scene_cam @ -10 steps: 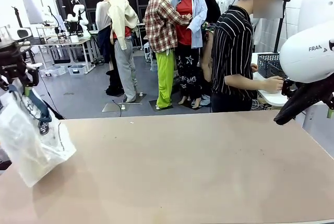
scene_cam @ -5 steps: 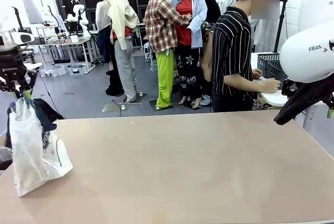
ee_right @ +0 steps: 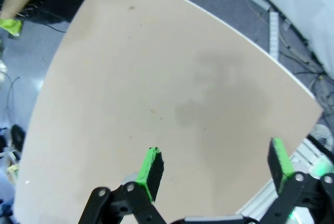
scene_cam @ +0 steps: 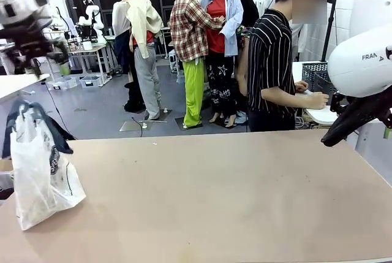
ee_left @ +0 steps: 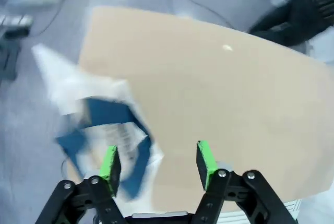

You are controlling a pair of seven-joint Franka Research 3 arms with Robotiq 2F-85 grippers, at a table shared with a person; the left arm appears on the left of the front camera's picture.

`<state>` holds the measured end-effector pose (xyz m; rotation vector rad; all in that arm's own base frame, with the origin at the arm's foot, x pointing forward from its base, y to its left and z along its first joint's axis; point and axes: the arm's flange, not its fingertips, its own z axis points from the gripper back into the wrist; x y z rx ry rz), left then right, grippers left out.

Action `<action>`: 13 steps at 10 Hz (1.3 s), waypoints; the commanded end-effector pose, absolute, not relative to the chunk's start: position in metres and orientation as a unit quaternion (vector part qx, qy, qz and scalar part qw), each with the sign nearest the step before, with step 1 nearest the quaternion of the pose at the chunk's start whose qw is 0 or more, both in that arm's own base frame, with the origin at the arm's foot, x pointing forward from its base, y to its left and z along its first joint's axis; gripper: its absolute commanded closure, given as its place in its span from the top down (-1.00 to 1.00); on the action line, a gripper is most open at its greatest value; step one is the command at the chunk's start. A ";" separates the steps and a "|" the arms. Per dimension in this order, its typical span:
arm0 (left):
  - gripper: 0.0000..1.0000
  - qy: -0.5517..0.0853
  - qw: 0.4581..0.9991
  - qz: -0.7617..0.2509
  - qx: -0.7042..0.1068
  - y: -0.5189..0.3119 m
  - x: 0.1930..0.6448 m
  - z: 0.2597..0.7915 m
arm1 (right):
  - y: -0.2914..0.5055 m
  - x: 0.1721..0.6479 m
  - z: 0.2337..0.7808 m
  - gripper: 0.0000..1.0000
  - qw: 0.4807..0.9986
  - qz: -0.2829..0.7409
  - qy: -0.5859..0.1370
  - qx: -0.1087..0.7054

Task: Transfer purchased items from the store into the shopping bag.
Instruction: Move the Reusable shopping bag to the right side of the table.

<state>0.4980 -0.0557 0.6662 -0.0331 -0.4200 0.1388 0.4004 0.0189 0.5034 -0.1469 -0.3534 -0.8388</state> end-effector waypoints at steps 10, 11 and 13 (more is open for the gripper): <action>1.00 -0.126 0.984 -0.093 -0.079 -0.199 0.552 0.510 | 0.017 0.400 0.504 1.00 0.896 -0.402 -0.172 -0.082; 1.00 -0.126 0.984 -0.093 -0.079 -0.199 0.552 0.510 | 0.017 0.400 0.504 1.00 0.896 -0.402 -0.172 -0.082; 1.00 -0.126 0.984 -0.093 -0.079 -0.199 0.552 0.510 | 0.017 0.400 0.504 1.00 0.896 -0.402 -0.172 -0.082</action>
